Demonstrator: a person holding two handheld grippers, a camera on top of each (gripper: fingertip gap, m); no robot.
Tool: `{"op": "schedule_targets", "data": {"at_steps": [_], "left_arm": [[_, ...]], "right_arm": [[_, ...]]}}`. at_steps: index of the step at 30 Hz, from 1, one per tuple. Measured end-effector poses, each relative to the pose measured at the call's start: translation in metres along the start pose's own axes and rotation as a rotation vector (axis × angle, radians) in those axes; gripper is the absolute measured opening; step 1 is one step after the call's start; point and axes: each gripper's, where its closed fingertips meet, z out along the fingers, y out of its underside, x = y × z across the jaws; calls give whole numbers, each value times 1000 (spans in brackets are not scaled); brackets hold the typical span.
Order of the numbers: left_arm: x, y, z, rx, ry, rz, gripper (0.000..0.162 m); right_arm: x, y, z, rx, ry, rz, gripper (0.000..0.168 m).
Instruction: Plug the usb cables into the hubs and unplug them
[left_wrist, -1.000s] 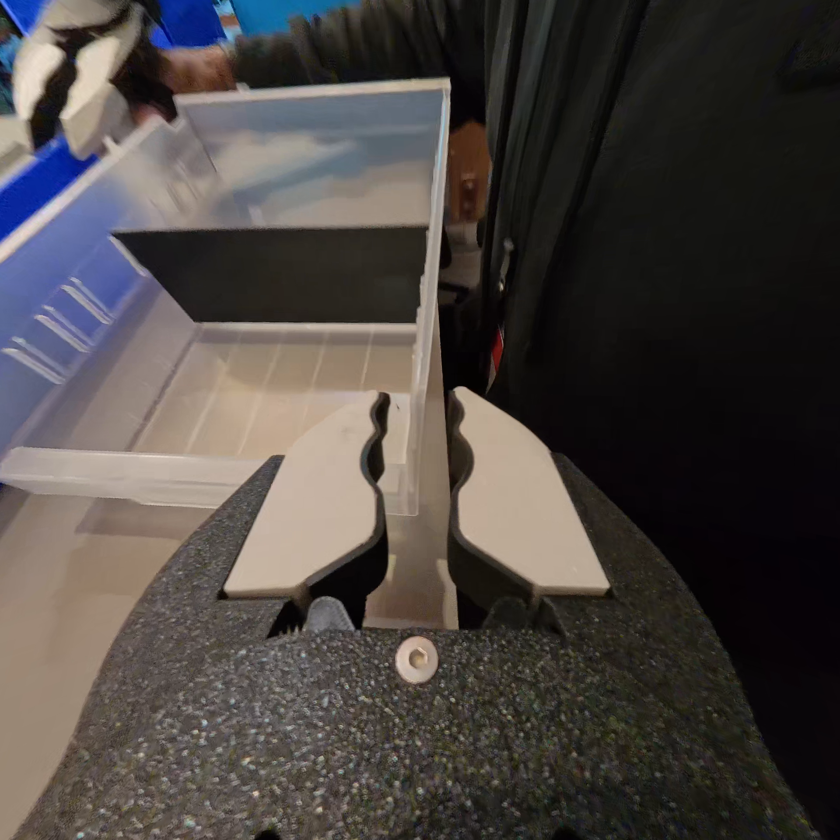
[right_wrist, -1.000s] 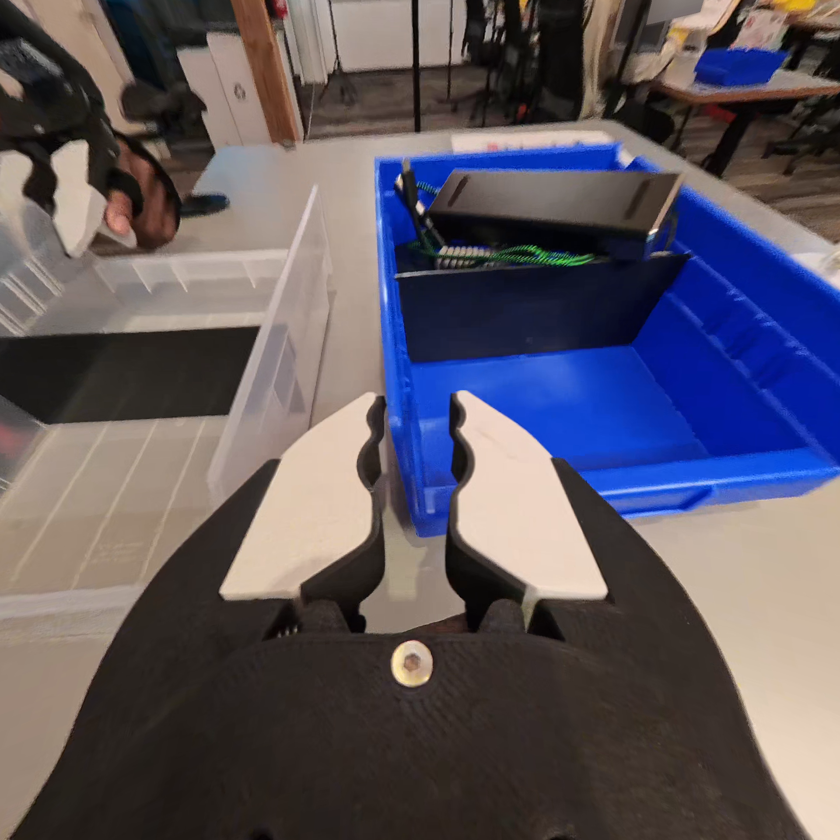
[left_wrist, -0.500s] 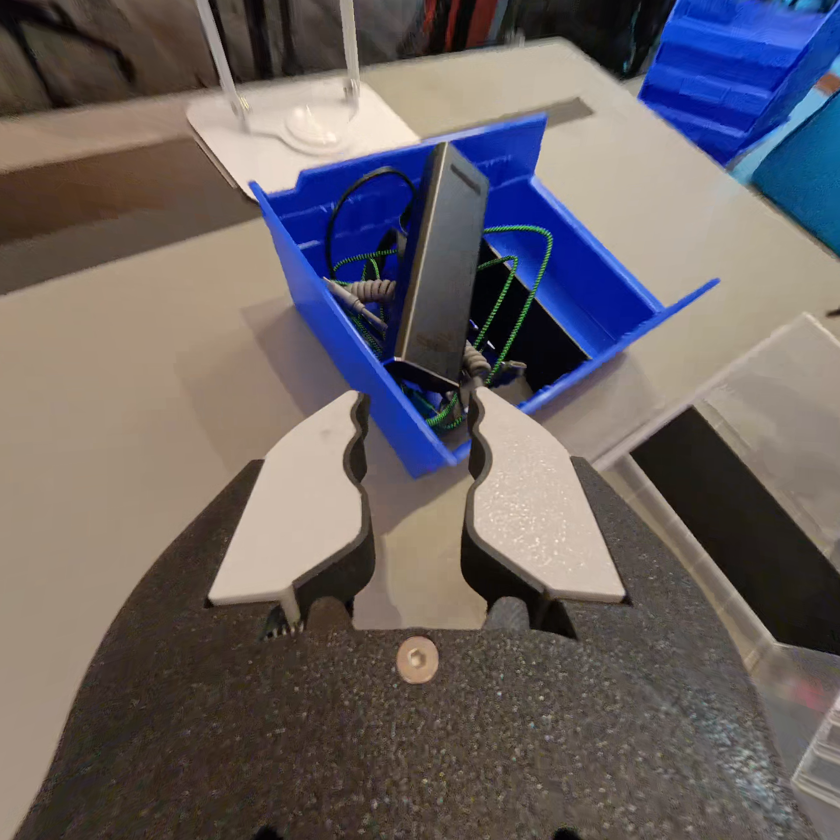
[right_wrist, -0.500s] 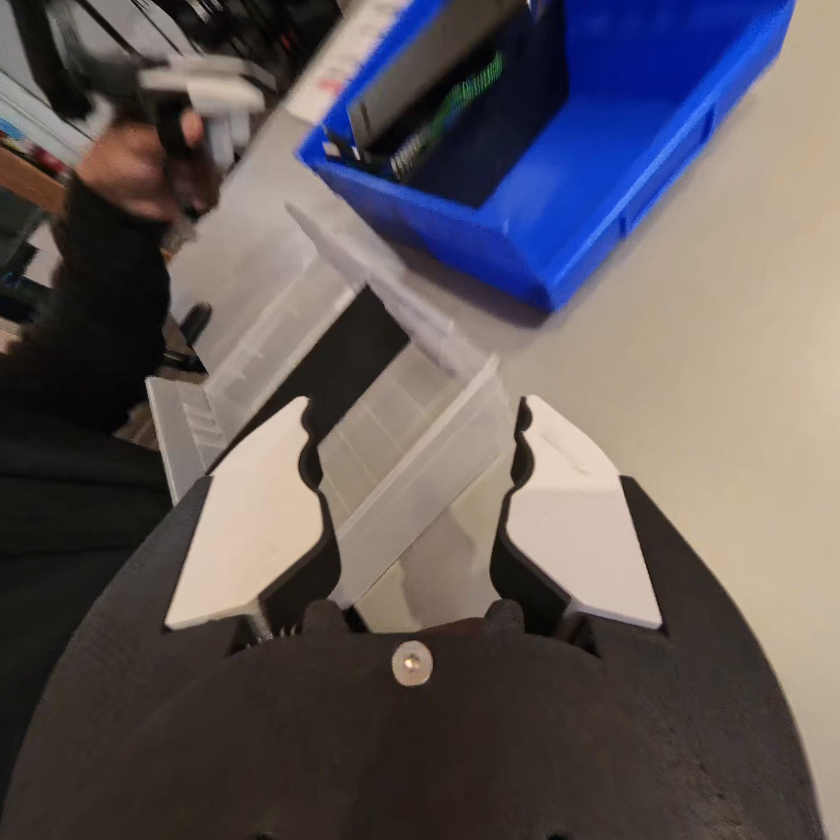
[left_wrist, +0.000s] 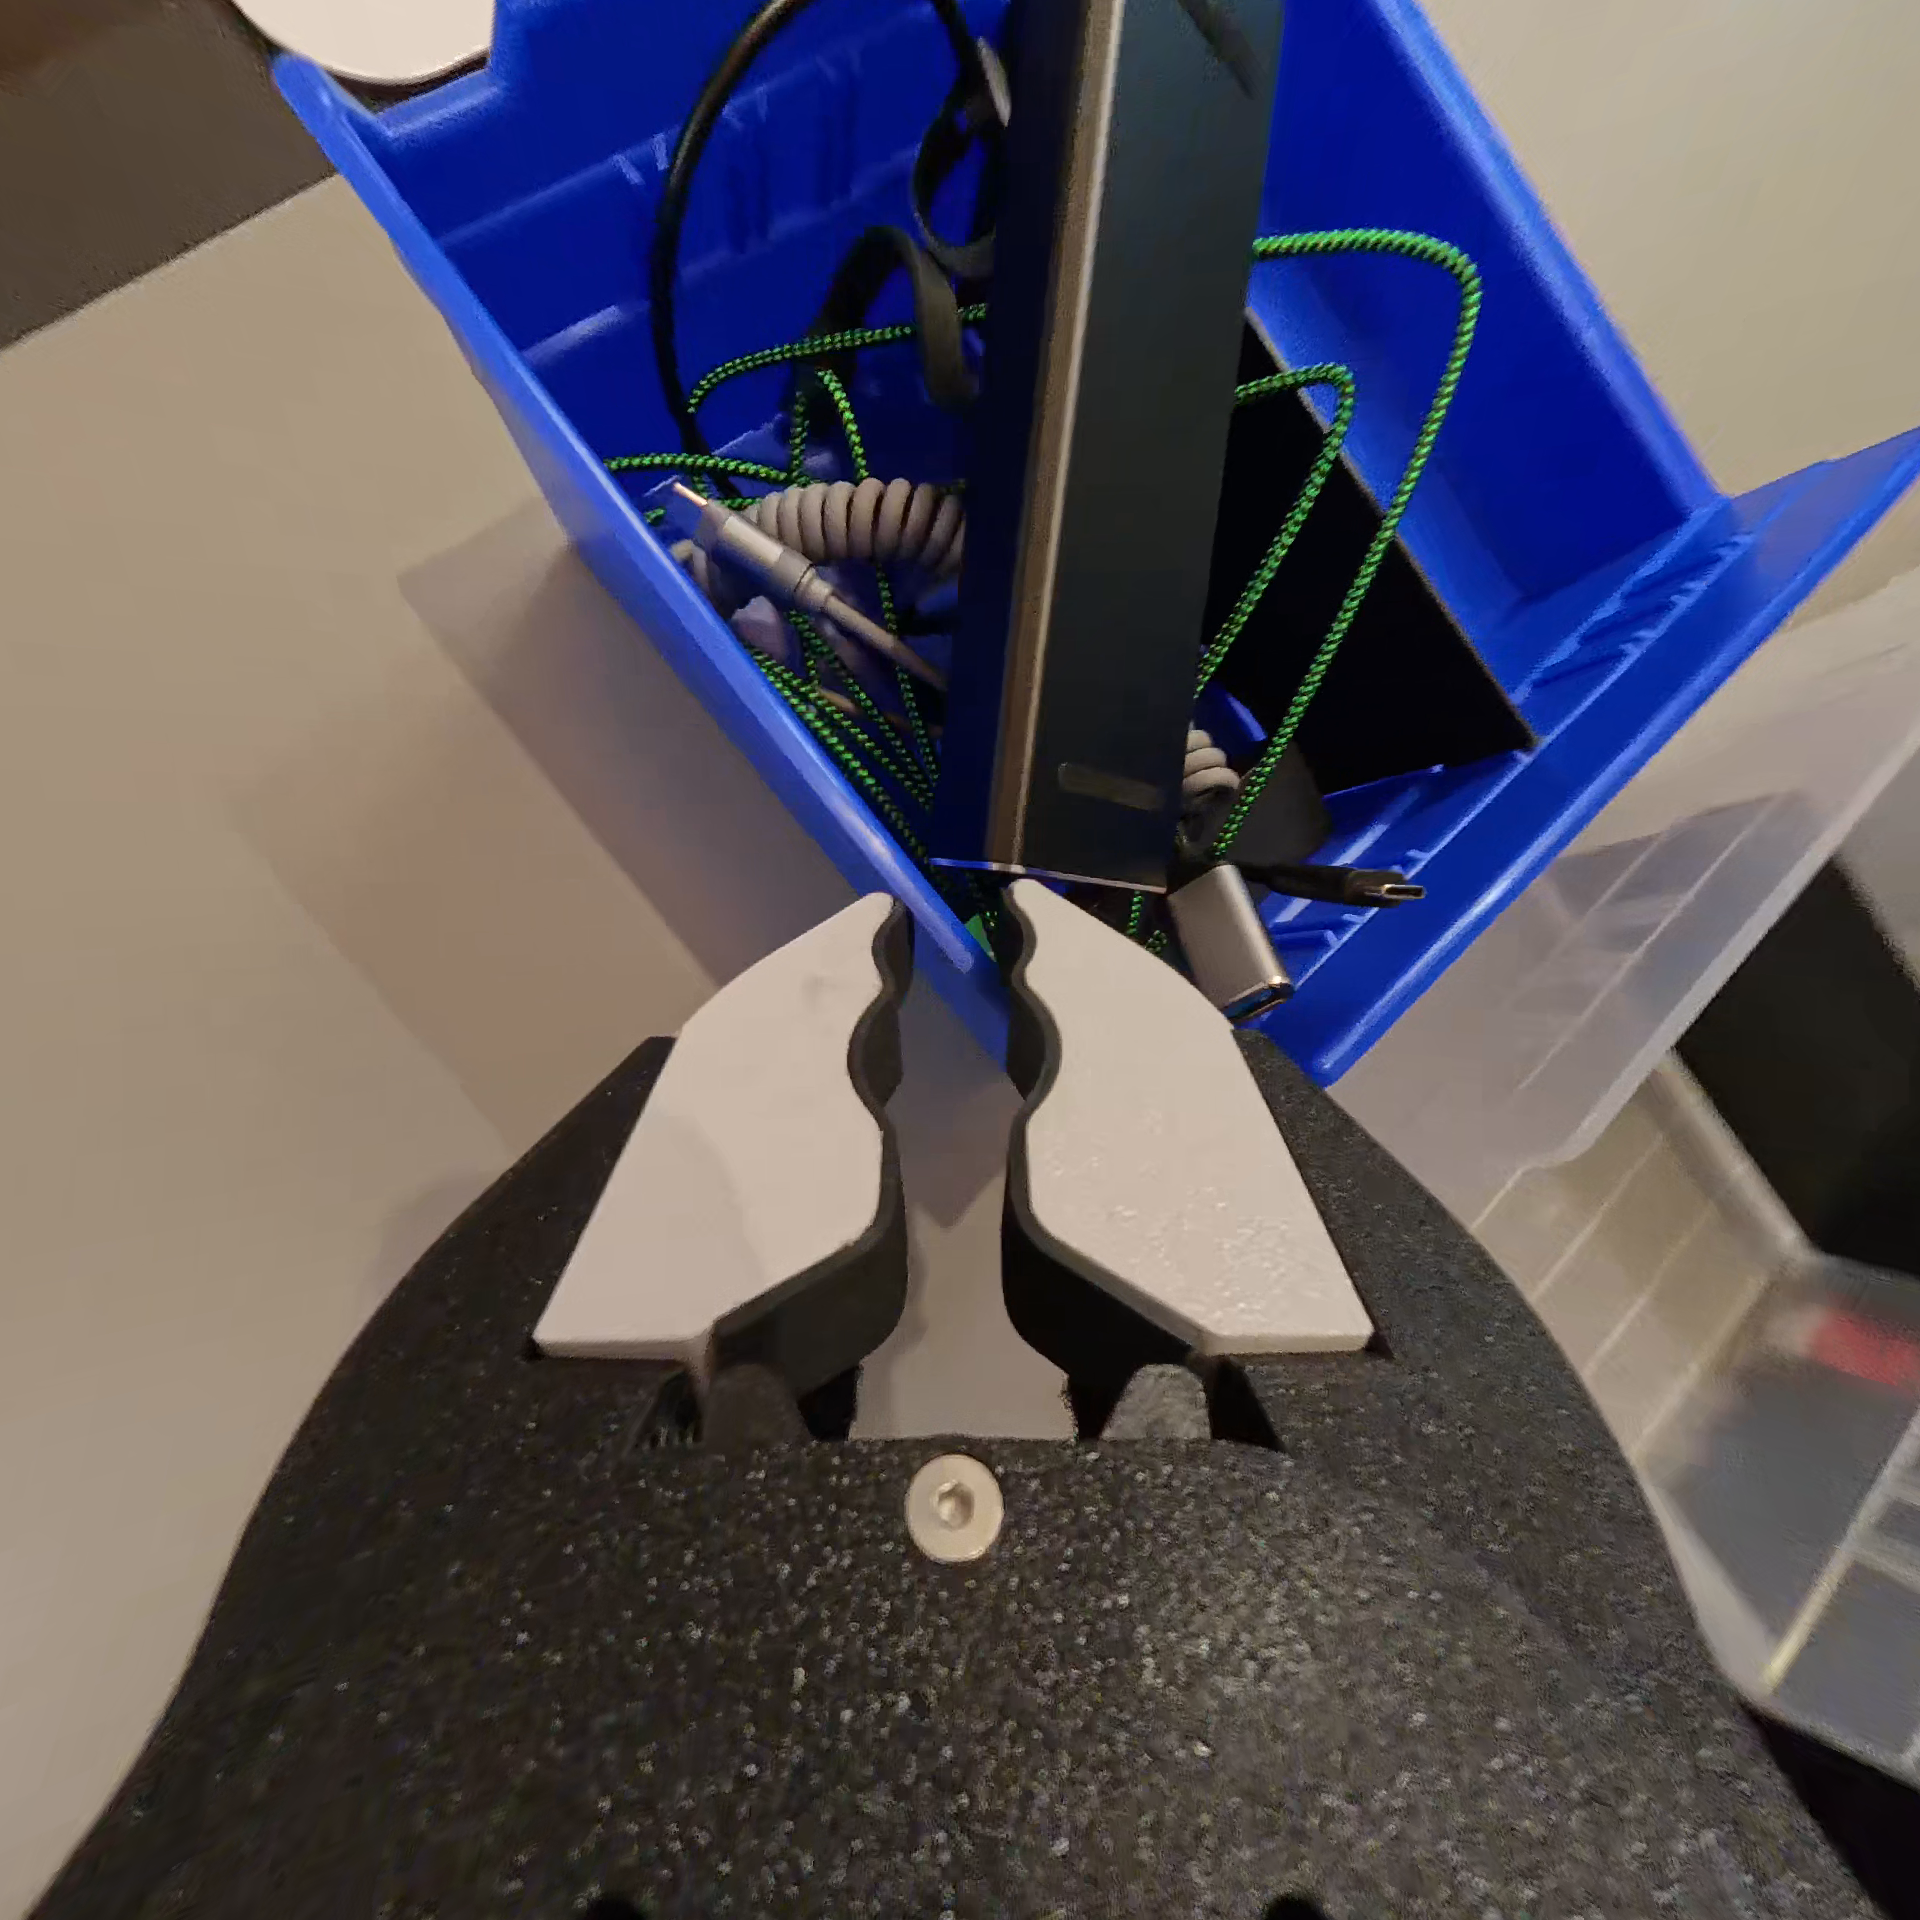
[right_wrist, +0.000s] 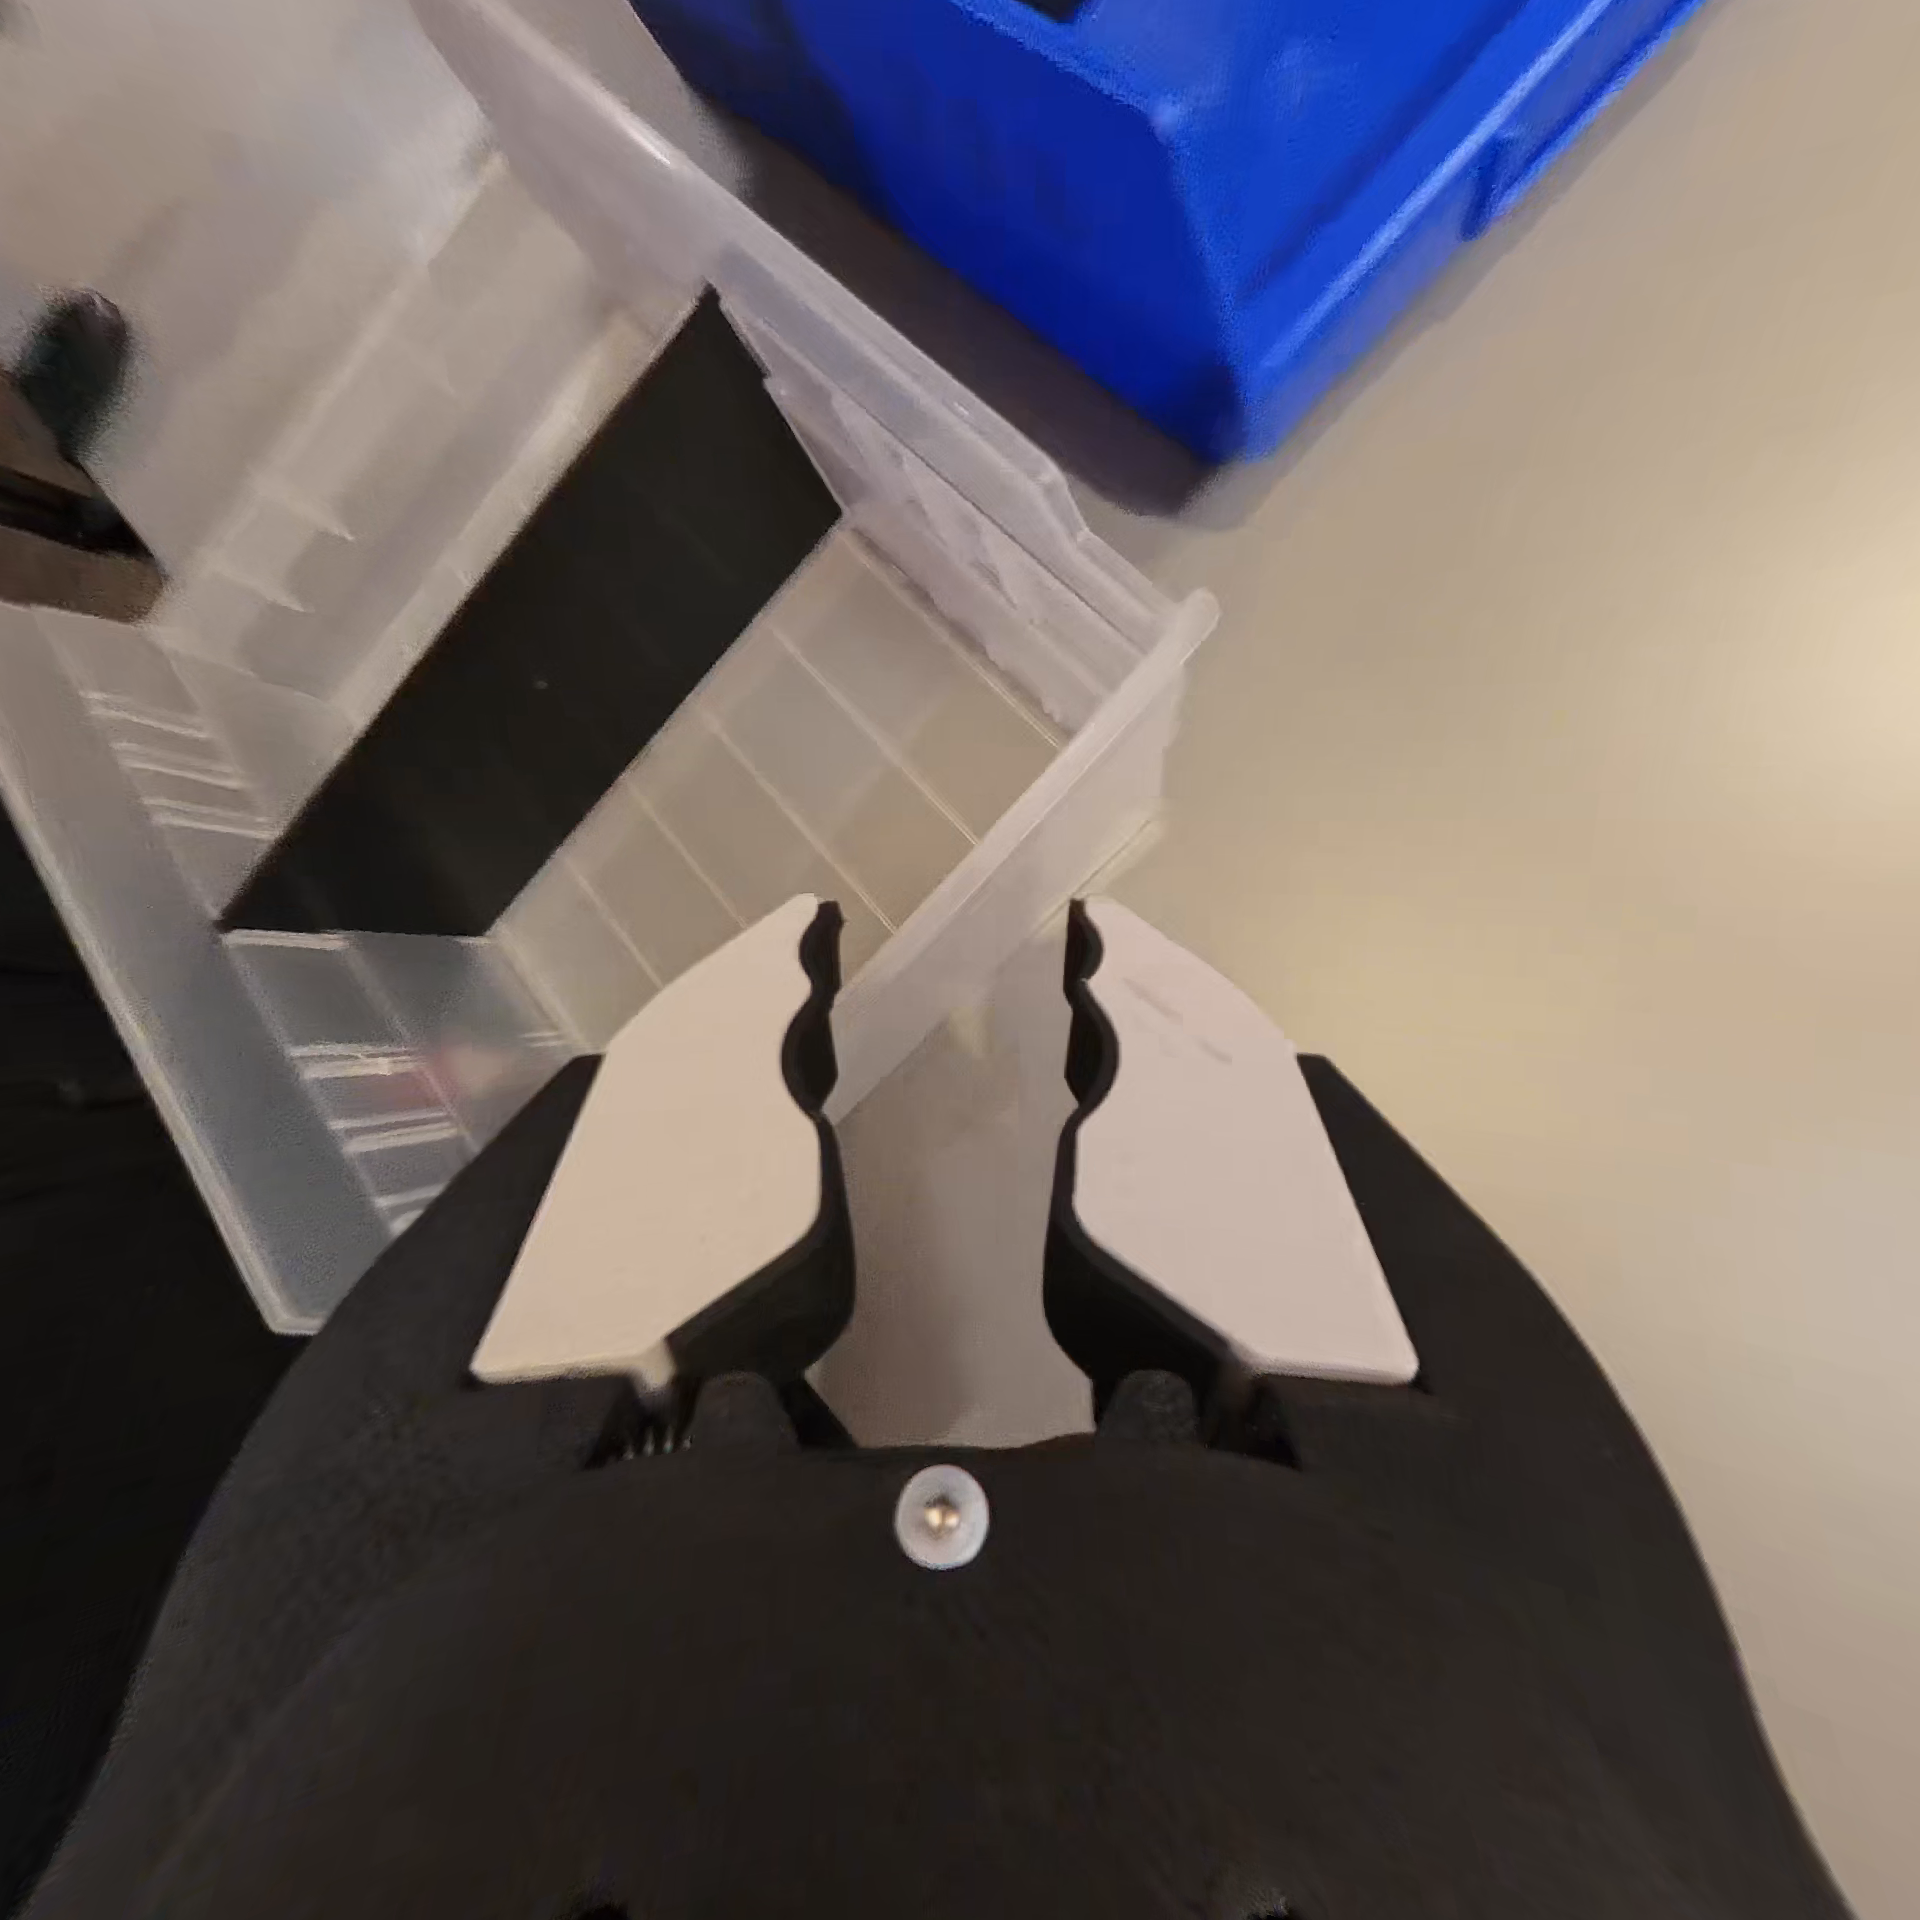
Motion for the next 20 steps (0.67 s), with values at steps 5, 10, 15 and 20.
{"op": "schedule_targets", "data": {"at_steps": [5, 10, 15, 20], "left_arm": [[-19, 3, -9, -14, -44, 1, 14], [-46, 9, -23, -6, -91, 6, 13], [-72, 28, -45, -21, -130, 116, 15], [-89, 54, -70, -88, -158, 272, 16]], "right_arm": [[33, 0, -15, -120, 45, -88, 20], [70, 7, -33, -268, 99, -205, 21], [126, 16, -62, -420, 181, -333, 19], [184, 14, -84, -514, 265, -445, 16]]}}
